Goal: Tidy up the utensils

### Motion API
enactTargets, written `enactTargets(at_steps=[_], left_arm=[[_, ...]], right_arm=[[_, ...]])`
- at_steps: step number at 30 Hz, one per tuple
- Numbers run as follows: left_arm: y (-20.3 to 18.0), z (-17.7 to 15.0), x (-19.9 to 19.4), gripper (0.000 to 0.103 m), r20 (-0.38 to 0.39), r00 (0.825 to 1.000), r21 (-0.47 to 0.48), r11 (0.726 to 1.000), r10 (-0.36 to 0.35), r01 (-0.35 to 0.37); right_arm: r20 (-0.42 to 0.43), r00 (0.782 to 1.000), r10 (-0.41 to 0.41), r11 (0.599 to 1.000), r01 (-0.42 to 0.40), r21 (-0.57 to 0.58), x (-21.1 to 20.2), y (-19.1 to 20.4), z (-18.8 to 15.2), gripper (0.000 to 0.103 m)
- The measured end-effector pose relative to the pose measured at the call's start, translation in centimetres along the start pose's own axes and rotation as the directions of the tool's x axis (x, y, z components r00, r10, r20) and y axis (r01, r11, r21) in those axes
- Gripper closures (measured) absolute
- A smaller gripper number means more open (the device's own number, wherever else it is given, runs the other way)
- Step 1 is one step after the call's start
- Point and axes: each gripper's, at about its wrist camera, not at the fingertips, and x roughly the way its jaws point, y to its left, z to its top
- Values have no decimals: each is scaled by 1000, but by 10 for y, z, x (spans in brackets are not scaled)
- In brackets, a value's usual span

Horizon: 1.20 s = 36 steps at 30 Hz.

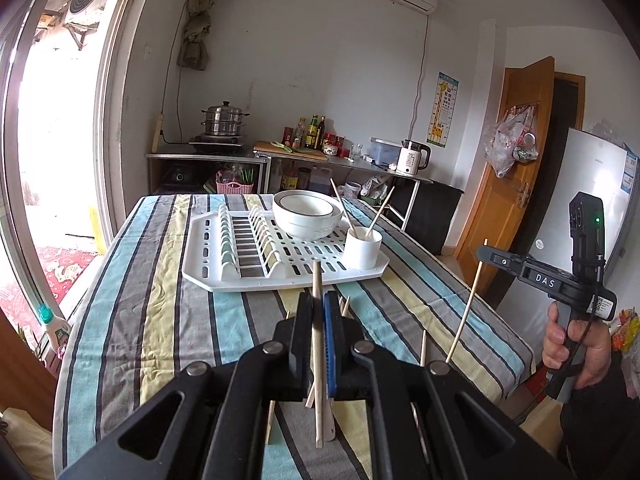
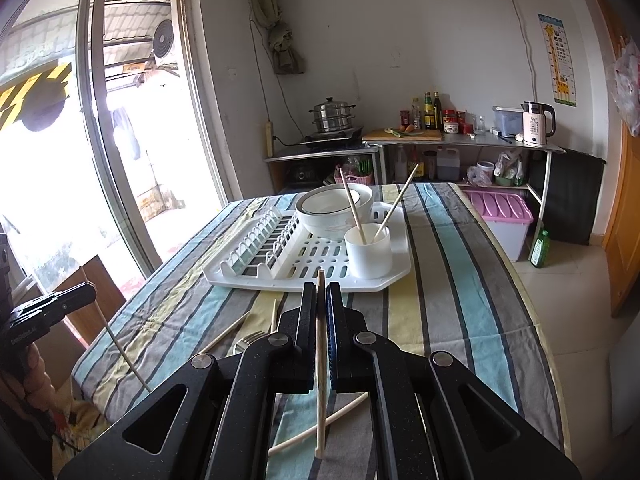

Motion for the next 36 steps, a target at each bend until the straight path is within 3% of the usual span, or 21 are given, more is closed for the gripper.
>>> enactTargets(at_steps=[7, 17, 36], left_arm=[[-14, 38, 20, 97, 24, 1000, 35, 999, -18, 17], [-41, 95, 95, 97, -5, 999, 84, 996, -43, 43], [-60, 175, 214, 97, 28, 996, 33, 996, -90, 89]], right_arm=[[38, 999, -6, 1000, 6, -9, 0, -6, 24, 99], [93, 995, -22, 1000, 23, -12, 25, -21, 73, 99], [173, 984, -26, 999, 21, 30, 98, -59, 151, 99]])
